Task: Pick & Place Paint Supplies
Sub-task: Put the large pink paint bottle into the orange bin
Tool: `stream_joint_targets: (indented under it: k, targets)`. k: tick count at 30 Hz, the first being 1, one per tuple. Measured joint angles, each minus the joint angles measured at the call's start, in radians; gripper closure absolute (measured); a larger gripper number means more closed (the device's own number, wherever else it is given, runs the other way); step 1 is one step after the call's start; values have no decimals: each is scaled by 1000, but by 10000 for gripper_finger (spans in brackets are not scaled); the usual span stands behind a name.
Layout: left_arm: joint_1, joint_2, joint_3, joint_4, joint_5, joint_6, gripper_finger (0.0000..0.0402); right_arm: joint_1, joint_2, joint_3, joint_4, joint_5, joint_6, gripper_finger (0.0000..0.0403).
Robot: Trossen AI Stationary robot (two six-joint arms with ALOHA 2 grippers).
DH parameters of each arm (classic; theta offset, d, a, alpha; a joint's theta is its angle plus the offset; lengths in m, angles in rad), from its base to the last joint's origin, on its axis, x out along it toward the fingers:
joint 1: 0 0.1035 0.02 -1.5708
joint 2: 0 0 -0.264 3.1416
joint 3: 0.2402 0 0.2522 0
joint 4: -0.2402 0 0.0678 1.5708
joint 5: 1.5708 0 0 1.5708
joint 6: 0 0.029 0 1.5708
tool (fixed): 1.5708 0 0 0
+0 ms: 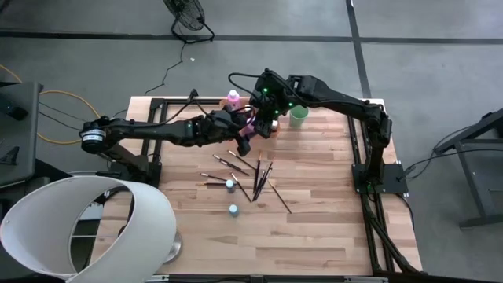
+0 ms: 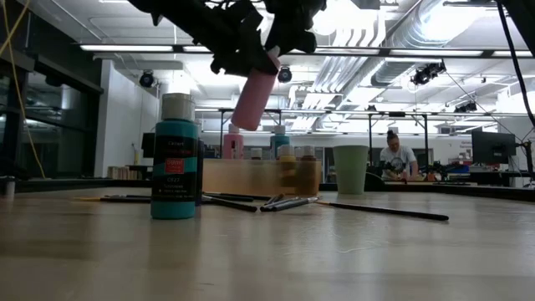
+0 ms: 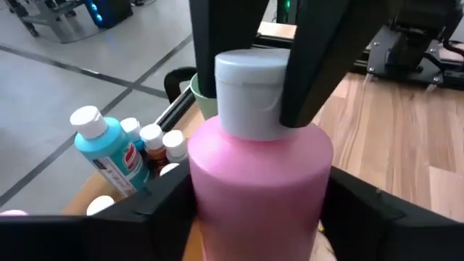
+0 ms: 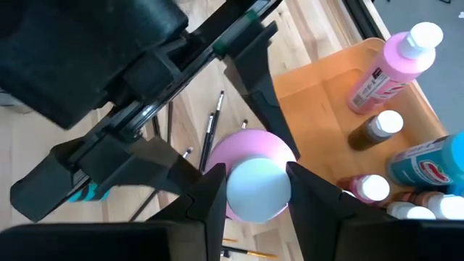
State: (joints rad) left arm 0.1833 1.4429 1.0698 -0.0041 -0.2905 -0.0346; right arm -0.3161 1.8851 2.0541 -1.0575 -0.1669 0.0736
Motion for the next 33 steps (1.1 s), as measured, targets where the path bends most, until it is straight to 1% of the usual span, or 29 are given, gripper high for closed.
stream_joint_targets:
  k: [3,5,10,12,15,20,23,26,28,31,33]
  targets:
    - [0,0,0,6,0,-14,208,0,0,0,0,0,-10,287]
    - [0,0,0,6,0,-25,227,0,0,0,-1,0,-14,282]
    - [0,0,0,1,-13,-43,232,0,0,0,-1,21,-39,242]
    - [0,0,0,-7,-57,-69,233,-3,-3,0,-10,57,-42,222]
    - [0,0,0,-15,-150,-101,231,-20,-19,0,-32,112,-41,191]
    - [0,0,-17,8,-294,-111,230,-82,-58,0,-77,123,-42,147]
    - [0,0,-59,13,-409,-179,229,-126,-84,0,-90,140,-42,132]
    - [1,0,-136,110,-513,-255,229,-174,-115,0,-89,142,-48,127]
    - [2,0,-200,228,-551,-267,228,-202,-133,0,-86,142,-55,129]
    - [17,0,-290,434,-552,-239,228,-232,-156,0,-80,141,-76,133]
    - [40,0,-337,520,-535,-234,228,-245,-165,1,-78,139,-87,135]
